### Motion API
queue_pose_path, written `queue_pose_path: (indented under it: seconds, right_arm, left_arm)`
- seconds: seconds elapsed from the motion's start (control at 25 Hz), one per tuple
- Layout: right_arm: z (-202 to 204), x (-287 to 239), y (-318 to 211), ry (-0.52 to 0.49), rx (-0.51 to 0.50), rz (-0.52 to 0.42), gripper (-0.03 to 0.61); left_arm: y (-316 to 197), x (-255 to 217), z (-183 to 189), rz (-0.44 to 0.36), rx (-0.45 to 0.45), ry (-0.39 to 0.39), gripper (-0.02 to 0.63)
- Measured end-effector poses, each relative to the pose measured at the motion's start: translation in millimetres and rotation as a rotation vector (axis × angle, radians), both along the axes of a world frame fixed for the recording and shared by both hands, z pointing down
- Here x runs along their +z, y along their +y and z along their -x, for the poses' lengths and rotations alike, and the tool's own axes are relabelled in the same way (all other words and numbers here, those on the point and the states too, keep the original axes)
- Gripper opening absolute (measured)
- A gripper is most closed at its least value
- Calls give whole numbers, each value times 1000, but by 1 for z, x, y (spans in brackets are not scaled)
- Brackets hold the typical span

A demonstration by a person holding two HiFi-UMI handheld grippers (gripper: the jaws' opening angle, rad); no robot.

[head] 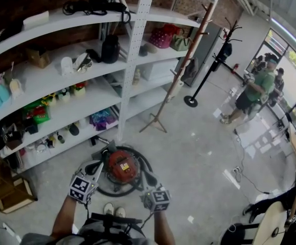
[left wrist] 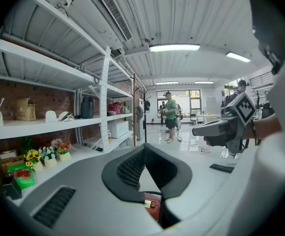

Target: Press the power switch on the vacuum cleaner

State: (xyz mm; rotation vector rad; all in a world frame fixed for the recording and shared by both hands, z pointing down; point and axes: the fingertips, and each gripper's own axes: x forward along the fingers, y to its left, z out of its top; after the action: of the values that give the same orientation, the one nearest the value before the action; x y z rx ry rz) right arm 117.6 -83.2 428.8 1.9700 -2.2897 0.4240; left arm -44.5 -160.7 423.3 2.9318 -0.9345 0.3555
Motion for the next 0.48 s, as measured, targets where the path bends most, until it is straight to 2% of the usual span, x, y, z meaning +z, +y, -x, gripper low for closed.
queue_pose_path:
  seconds: [0.48]
  right_arm:
    - [1,-19,5,22,7,-28,12]
  left_arm:
    - [-8,-15,27,-50,-63,-14,8]
